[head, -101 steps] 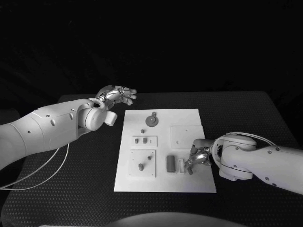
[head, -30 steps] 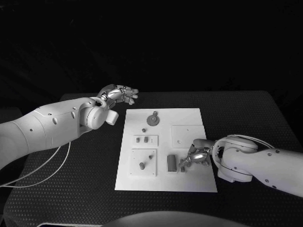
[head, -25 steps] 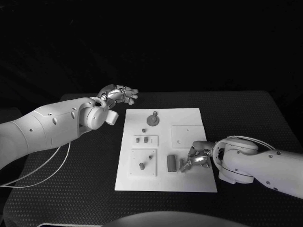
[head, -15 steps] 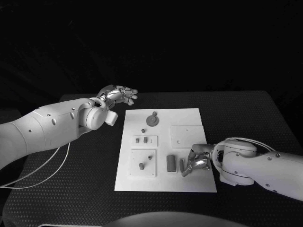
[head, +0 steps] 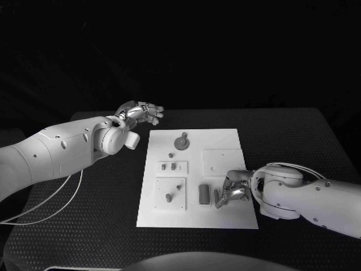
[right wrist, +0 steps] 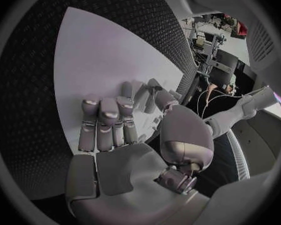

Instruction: Assemble the parts on the task board

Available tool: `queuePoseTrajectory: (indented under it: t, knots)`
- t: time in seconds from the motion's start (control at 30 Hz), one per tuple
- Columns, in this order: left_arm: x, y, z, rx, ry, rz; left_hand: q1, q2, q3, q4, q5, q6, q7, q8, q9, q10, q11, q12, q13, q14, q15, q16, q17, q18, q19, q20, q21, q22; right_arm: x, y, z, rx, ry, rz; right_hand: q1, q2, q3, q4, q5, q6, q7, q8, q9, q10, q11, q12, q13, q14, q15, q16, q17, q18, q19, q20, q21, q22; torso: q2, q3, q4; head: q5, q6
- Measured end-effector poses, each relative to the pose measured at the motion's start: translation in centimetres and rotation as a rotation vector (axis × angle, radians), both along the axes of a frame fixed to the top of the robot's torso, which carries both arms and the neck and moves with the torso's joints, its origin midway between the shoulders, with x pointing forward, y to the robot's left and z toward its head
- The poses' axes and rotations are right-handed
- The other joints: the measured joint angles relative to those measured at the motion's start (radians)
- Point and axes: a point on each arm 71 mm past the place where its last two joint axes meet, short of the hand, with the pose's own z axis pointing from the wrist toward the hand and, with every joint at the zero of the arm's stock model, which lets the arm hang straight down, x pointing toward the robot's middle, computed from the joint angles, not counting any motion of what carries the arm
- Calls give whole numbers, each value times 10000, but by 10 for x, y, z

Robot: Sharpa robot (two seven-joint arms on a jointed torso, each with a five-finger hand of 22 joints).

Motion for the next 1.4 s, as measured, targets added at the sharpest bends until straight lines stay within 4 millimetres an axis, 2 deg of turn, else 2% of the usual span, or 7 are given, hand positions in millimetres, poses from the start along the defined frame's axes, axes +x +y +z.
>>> queuePoseTrajectory:
  t: [0.27, 0.5, 0.93, 1.03, 1.23, 1.33, 1.4]
  knots:
    - [0, 0, 0, 5, 3, 3, 0, 0, 0, 0, 0, 0, 1, 0, 0, 0, -1, 0, 0, 0, 0, 0, 0, 0, 0, 0, -38, -1, 1, 4, 0, -84, -97, 136, 553, 548, 716, -86, -11, 70, -68, -22, -21, 100, -100, 0, 53, 46, -45, 0, -1, 0, 0, 1, 0, -34, -2, -10, 0, 17, -23]
    - [0, 0, 0, 12, 3, -2, 0, 0, 0, 0, 0, 1, 1, 38, -9, -8, -10, 0, 1, 0, 0, 0, 9, 1, 0, 0, -38, -2, 0, 7, -1, -211, -152, 353, 1371, 535, 1929, -98, -51, 95, -93, -21, -20, 165, -90, 0, 78, 124, -18, 0, 9, 2, -1, 2, 41, -34, -4, -12, -5, 25, -34]
    - [0, 1, 0, 27, 11, -5, 0, 0, 0, 0, 0, 5, 5, 38, -8, -8, -11, 0, 1, 0, 0, -39, 8, 0, 0, 0, -38, 6, 0, 7, -1, -232, -101, 391, 1444, 559, 2019, -56, -90, 141, -86, -22, -97, 207, -62, 0, 103, 160, 17, 1, 8, 10, 20, 24, 80, -17, -8, -8, -12, 34, -41]
    - [0, 1, 0, 30, 13, -5, 0, 0, 0, 0, 0, 5, 5, 38, -17, -8, -12, 0, 1, 0, 0, -39, 17, 0, 0, 0, -38, 6, 0, 5, -1, -239, -64, 338, 1203, 319, 1980, -49, -87, 168, -114, -2, -95, 210, -64, -26, 96, 201, 51, 1, 8, 18, 35, 39, 80, -14, -7, -7, -12, 34, -29]
    - [0, 1, 0, 39, 15, 3, 0, 0, 0, 0, 0, 5, 5, 37, -17, -8, -12, 0, 1, 0, 0, -39, 17, 0, 0, 0, -38, 15, 2, -9, -1, -90, 163, -47, 515, -842, 1373, 93, 38, 71, -203, -134, -80, -64, 165, -240, 17, 28, 136, -145, 9, 110, -105, 178, 71, -43, -8, -2, -14, 2, 31]
    - [1, 1, 0, 45, 15, 9, 0, 0, 0, 0, 0, 5, 5, 38, -17, -8, -12, 0, 1, 0, 0, -39, 16, 0, 0, 0, -38, 15, 3, -14, 1, 124, 399, -179, 376, -980, 782, -38, 38, -209, -297, -627, -81, -595, 364, -241, 108, -403, 154, -211, 87, 180, -460, 298, -85, -45, -14, -1, -14, -18, 107]
    - [1, 1, -1, 53, 12, 22, 0, 0, 0, 0, 0, 5, 5, 37, -17, -8, -13, 0, 1, 0, 0, -39, 19, 0, 0, 0, -38, 15, 5, -18, 5, 258, 511, -254, 313, -1044, 410, -75, 38, -591, -174, -812, -97, -949, 478, -241, 140, -706, 232, -238, 131, 182, -732, 390, -163, -45, -21, -1, -14, -37, 182]
